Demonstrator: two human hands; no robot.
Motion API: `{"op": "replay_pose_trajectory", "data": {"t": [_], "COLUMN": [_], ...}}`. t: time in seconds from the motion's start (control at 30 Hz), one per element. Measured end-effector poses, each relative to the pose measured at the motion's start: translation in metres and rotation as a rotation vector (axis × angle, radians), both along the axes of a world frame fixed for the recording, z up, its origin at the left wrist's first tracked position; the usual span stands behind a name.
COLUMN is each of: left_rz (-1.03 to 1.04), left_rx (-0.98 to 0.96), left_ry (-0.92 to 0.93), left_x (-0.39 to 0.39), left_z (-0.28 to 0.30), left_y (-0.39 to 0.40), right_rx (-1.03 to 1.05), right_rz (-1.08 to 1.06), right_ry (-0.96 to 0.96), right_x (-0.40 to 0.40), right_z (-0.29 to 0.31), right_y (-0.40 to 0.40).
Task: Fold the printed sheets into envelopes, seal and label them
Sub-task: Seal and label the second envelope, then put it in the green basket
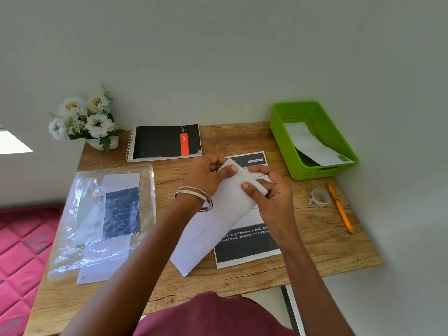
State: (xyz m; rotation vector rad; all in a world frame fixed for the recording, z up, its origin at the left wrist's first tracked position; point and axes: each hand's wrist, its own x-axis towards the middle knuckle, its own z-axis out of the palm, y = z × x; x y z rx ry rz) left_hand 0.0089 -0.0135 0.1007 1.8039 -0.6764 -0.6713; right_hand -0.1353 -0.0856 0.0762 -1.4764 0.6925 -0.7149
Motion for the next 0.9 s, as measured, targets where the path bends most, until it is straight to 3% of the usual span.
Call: {"op": "replay_pose_trajectory", "data": {"t": [0.23, 0.4, 0.53, 0.7, 0.8, 0.9], "left_rz": [-0.027, 0.142, 0.161, 0.196, 0.277, 0.310], "left_rx": [-0.013, -0.079, -0.086, -0.194, -0.319, -0.539], "left_ry": [-0.069, 0.124, 0.054, 0.022, 0.161, 0.430], "left_x": [-0.008, -0.005, -0.007, -0.002, 0.016, 0.034], "left_z": [0.008, 0.012, 0.014, 0.031, 0.043, 0.051], "left_y": [0.000, 0.002, 0.002, -0.002, -0.005, -0.006], "right_rx": [-0.035, 0.024, 0.055, 0.408, 0.411, 0.368], "right_rz": [0.008, 0.075, 0.175, 0.152, 0.090, 0.229], "right_ry": [0.136, 0.079, 0.019, -0.194, 0.042, 0.253], "right_x": [0.008, 0.000, -0.006, -0.007, 0.000, 0.010], "right_z": [0.016, 0.018, 0.018, 0.019, 0.003, -0.012], "right_y": [-0.006, -0.008, -0.007, -0.011, -0.017, -0.009]}}
